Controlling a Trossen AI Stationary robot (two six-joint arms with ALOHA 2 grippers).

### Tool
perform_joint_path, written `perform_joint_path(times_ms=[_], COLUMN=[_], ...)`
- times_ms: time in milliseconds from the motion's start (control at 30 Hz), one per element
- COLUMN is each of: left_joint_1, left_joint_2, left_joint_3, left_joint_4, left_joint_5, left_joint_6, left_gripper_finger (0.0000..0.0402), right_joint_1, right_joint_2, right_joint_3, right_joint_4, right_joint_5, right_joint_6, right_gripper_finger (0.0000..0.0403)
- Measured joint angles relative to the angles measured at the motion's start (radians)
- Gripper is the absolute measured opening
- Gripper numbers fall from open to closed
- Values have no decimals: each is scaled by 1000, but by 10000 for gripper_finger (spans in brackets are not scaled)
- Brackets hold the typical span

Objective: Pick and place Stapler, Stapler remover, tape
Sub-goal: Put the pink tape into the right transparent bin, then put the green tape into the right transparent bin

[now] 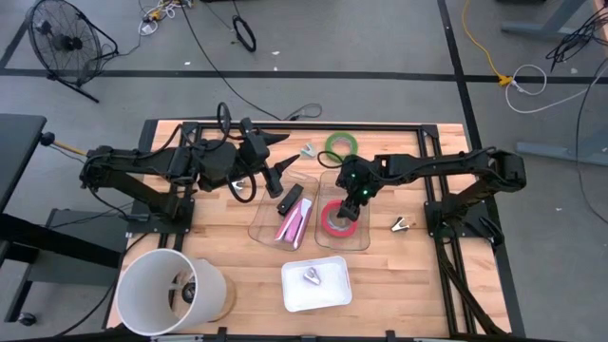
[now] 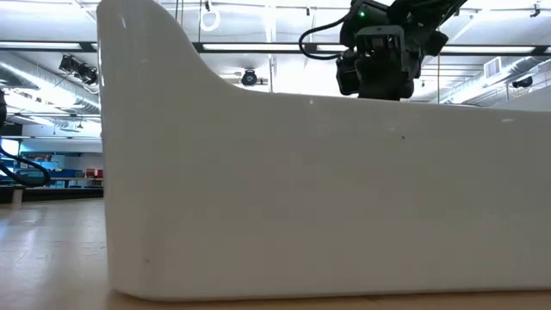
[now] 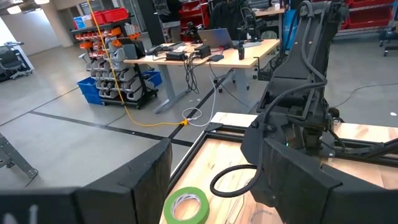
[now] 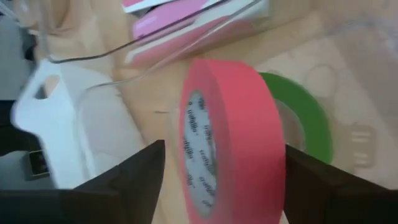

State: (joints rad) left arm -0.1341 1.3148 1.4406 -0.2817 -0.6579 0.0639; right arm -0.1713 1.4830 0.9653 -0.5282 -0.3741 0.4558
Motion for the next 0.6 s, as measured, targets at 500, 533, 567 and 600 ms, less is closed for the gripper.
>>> perform_joint_path(times_ms=[500,533,567,600], left_joint_1=[12,15,19,22], left_joint_2=[0,0,0,0], left_joint_3=[0,0,0,0], left_joint_4=[0,0,0,0], left_joint_5=[0,0,0,0], left_joint_6=[0,0,0,-1], left_gripper_finger=[252,252,252,252], right_joint_1=[-123,-134,-146,-160], right_joint_2=[-12,-19,-31,-44], right_joint_3=[0,0,0,3], right_joint_4=[-35,-23,-17,-13], right_joint_5=[86,86,86,86], right_joint_6=[-83,-90,-97,-100], right_gripper_finger=[240,237,235,232])
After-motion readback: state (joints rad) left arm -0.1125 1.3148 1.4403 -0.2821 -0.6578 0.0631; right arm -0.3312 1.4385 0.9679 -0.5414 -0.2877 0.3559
